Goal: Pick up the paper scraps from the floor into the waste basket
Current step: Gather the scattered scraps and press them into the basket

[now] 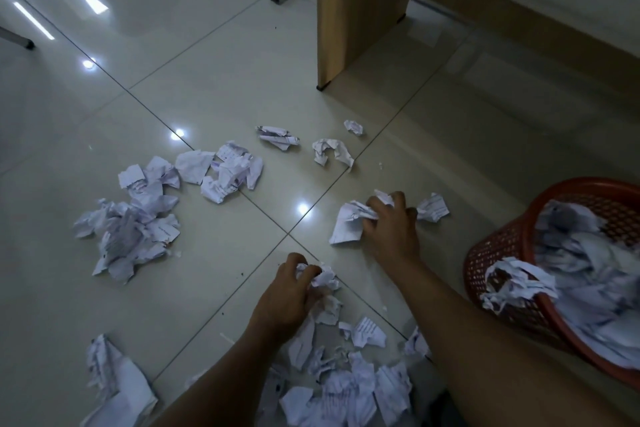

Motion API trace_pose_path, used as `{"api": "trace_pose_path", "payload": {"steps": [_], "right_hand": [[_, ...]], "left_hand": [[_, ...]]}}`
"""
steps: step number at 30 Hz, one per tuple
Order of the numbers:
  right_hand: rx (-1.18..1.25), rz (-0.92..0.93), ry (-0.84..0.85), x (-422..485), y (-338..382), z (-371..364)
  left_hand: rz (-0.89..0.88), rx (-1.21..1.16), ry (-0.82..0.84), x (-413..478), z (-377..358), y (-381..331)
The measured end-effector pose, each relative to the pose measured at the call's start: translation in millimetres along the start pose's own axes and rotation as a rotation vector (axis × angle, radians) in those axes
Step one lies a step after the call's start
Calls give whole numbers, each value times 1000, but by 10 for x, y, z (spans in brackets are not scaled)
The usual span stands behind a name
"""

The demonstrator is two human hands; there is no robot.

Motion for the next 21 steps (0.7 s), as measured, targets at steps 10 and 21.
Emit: {"api": "trace_pose_path", "payload": {"steps": [10, 21], "right_hand": [[-15, -329, 196, 189, -632, -415], [15, -236, 106, -28, -666, -490]], "left_hand": [[7, 264, 276, -34, -480, -329], [-29, 406, 393, -190, -818, -184]]}}
Point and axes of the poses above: each hand's wrist, its own x-axis towards the middle knuckle, its own z-axis out of the back of the hand, y = z × x, the point moved 8 cm from there along x, towards the middle knuckle, and after that the axes turned 13 degrees about -x, right-handed, at the moved point
